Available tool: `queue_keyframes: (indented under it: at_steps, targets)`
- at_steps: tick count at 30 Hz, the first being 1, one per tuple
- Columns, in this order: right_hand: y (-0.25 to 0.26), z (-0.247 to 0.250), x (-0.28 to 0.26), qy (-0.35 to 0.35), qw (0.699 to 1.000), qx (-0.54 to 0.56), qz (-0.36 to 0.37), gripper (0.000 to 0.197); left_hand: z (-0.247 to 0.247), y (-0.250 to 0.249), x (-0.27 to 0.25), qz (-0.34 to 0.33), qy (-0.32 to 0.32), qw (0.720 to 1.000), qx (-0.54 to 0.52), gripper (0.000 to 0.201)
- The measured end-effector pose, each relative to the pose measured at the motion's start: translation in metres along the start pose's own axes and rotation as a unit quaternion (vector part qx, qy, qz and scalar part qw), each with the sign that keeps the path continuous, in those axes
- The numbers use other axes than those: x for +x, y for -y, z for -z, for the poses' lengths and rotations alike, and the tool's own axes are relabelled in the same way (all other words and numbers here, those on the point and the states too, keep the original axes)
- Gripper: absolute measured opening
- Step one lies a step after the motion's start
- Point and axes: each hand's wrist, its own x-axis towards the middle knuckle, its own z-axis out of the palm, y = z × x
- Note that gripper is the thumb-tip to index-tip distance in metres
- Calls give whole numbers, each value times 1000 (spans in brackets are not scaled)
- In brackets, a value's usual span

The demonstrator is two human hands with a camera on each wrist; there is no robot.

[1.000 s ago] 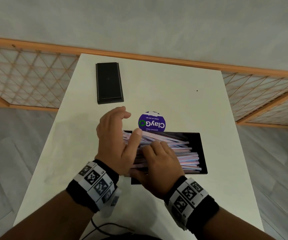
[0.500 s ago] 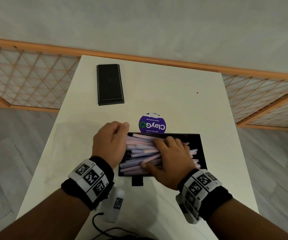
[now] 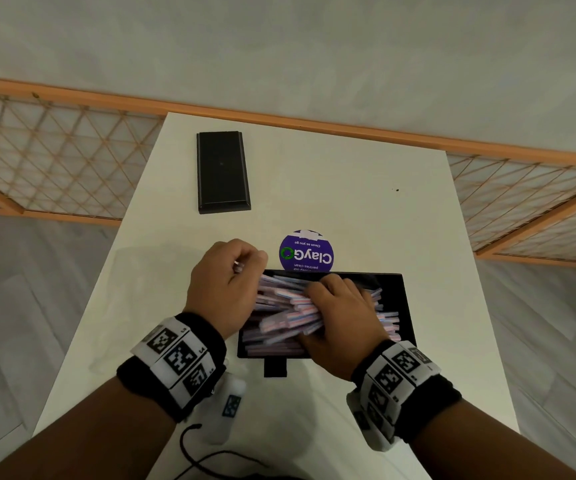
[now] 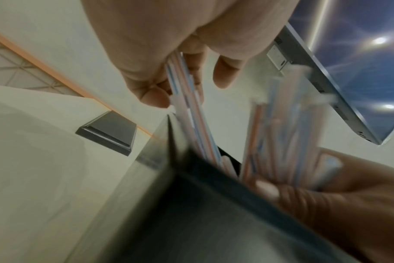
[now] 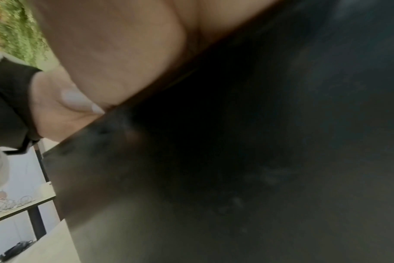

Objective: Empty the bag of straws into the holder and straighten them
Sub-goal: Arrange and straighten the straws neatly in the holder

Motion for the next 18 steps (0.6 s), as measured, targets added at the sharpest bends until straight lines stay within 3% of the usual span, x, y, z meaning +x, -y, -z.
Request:
queue_keyframes:
  at_steps: [3,10,14,16,17,18]
  targets:
    - [-8,0,-3,-14,1000,2,14,40,1,5,3,26,-2,999,-27,23]
    - [-22,0,-8,-37,997,18,68,39,-3,10,3,113,23,990,-75,30]
    - [-10,1,4,-55,995,-10,85,36,-7,7,3,151,69,978,-128,72]
    - [4,5,11,-87,989,-23,114,43,-8,3,2,136,41,973,-180,96]
    - [10,7,13,-102,986,-33,126,43,-7,3,1,128,16,969,-210,94]
    - [15,10,15,-116,983,-44,134,42,-5,0,1,118,-12,961,-248,79]
